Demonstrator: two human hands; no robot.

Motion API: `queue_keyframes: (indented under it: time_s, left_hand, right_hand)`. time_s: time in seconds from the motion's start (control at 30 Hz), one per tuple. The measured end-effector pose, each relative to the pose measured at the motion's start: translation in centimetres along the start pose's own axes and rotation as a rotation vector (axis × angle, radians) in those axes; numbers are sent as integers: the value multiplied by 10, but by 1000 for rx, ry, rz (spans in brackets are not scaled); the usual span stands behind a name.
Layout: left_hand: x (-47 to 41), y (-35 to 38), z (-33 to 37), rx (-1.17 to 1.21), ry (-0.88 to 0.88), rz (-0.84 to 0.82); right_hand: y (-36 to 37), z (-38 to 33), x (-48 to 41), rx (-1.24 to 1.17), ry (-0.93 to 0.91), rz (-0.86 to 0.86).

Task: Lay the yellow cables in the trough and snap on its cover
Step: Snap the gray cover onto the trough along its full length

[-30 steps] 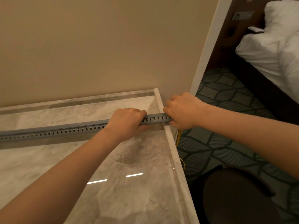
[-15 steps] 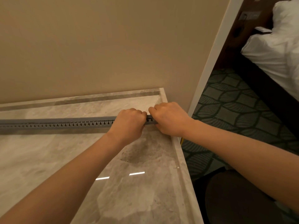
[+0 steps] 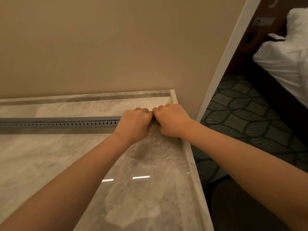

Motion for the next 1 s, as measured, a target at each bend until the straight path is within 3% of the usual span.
queue_keyframes:
  time_s: [0.17, 0.37, 0.63, 0.87, 1.0]
  left_hand:
    - [22, 6, -54, -77, -47, -161]
    - [49, 10, -120, -84, -7, -261]
    - [33, 18, -141, -99, -78, -68]
    - [-1, 20, -158, -200, -94, 139]
    - [-11, 28, -165, -212, -129, 189]
  right_hand:
    - [17, -15, -20, -137, -75, -57]
    - [29, -27, -32, -54, -197, 107]
    - [37, -7, -55, 54, -83, 218]
    - [28, 18, -86, 178, -98, 553]
    - [34, 28, -101, 165, -154, 532]
Point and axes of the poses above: each hand's wrist, its own x-axis away from the middle knuckle, its own y-axis out of the palm, z = x × y, the point moved 5 cm from there along -x, towards the middle knuckle, and after that the axes turned 11 degrees about z, right-handed, at the moved point
